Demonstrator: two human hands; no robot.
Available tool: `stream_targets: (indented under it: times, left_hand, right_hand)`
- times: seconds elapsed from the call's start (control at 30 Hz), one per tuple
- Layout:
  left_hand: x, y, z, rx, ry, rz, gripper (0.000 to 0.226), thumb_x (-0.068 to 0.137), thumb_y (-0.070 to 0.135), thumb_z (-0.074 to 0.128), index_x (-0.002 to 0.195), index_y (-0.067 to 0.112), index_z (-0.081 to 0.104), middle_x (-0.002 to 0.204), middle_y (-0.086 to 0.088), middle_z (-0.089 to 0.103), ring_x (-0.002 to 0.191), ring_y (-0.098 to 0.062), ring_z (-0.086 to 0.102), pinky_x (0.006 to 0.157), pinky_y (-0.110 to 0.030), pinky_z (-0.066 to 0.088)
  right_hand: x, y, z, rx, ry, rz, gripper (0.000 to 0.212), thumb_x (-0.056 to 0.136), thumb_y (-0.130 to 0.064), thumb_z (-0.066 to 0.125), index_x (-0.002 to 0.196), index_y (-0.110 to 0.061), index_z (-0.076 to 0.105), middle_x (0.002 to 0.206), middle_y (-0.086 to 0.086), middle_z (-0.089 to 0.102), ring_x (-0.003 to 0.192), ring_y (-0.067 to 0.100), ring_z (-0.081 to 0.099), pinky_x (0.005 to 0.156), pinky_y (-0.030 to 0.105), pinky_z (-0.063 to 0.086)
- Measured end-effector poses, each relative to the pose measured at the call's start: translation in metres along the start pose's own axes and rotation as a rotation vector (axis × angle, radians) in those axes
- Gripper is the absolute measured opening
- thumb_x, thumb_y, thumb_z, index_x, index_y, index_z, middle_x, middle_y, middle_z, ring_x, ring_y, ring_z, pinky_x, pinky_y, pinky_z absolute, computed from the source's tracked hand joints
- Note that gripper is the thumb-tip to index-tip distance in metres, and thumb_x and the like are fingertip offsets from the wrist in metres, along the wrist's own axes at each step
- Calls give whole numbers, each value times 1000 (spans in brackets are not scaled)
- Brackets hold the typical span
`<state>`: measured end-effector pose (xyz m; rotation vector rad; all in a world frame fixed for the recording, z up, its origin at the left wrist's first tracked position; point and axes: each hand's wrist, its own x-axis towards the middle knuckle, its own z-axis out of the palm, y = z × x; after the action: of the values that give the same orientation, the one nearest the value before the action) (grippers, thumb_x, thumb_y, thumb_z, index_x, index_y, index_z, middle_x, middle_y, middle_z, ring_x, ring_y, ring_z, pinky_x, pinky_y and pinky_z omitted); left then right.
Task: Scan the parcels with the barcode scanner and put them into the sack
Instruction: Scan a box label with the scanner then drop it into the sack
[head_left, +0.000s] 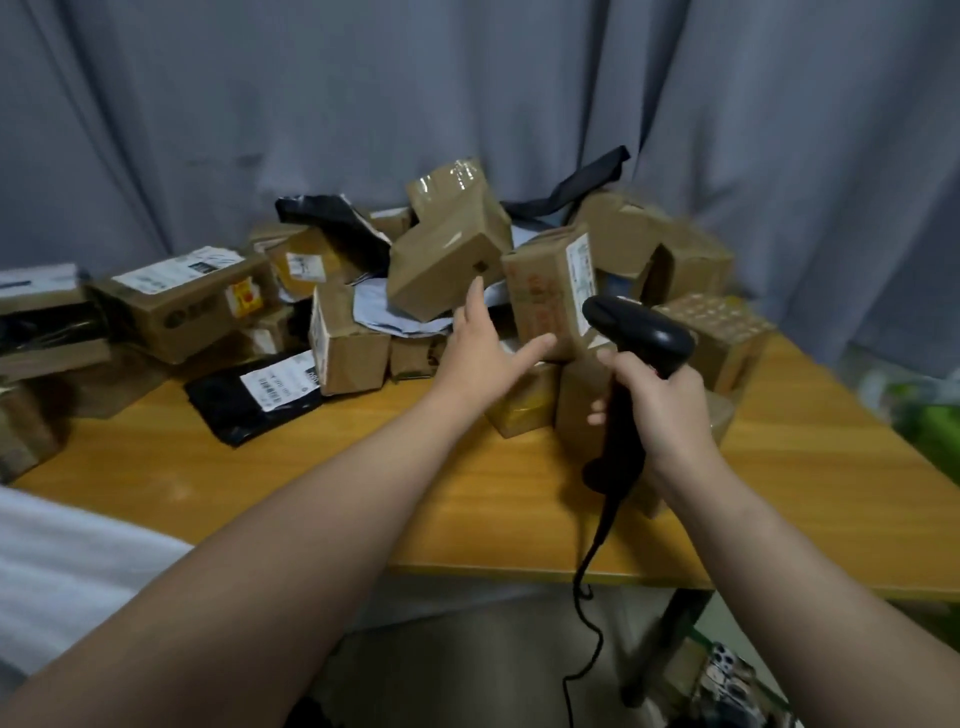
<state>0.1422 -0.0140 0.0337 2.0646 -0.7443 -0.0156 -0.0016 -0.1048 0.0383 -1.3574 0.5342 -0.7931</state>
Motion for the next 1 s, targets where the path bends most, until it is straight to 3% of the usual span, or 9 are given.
stream_targets:
  times: [0.13,0.23,0.37,0.5,0.67,0.8,0.9,0.93,1.0]
  left_hand:
    - [29,15,36,-131,52,-165,121,67,62,75,151,11,5,154,-12,26,140,-30,29,112,-48,32]
    - [41,22,50,-158,105,-180,104,70,56,77,141,9,19,145,-12,39,132,-29,40,105,-42,39]
    - [40,22,49,-213,129,-97,71,79,38,75,129,14,31,131,-4,53,120,-22,53,94,-30,45]
    - [23,10,28,-353,163,-21,65,74,41,77,118,22,33,114,4,61,106,-15,62,92,-41,53]
    - [-20,-21,-8,-472,147,-47,80,79,30,76,132,28,16,111,4,54,105,-10,59,98,-44,49]
    - [-61,-46,-35,-503,108,-10,104,85,11,71,149,38,-6,117,15,47,117,-7,50,97,-42,49]
    - [-88,-63,-51,-488,78,-6,95,83,9,72,146,41,8,122,11,45,122,-8,45,86,-35,56]
    - [-97,-67,-55,-469,77,-20,85,84,10,72,142,39,17,120,5,46,118,-5,49,81,-30,57]
    - [-112,-72,-62,-453,104,-60,59,87,10,68,130,26,30,108,3,48,94,14,56,70,-17,54]
  right_hand:
    - [12,6,-8,9,30,60,6,86,-16,69,87,-13,65,62,-1,63,49,16,59,56,35,56]
    - [18,10,-11,19,29,82,7,86,-17,69,84,-12,64,47,-6,60,47,16,58,58,36,55]
    - [20,12,-14,28,11,85,10,86,-17,70,82,-11,63,45,-5,56,47,16,58,56,34,54]
    - [18,12,-14,33,-22,76,10,86,-19,70,90,-11,64,55,-3,59,51,15,59,55,30,54]
    - [5,14,-5,61,-116,57,4,86,-14,69,87,-14,65,70,-2,61,67,15,61,58,30,54]
    - [-13,21,11,85,-186,63,13,83,-15,73,92,-23,68,88,-4,71,94,22,66,85,41,56]
    - [-33,27,26,132,-252,120,20,83,-18,73,99,-27,66,100,-2,73,101,19,67,89,39,55]
    - [-40,30,31,159,-270,145,19,84,-18,72,101,-26,66,98,-3,73,97,15,68,85,35,56]
    - [-54,35,39,165,-285,163,20,85,-19,71,104,-21,66,90,-6,74,84,8,70,70,22,55]
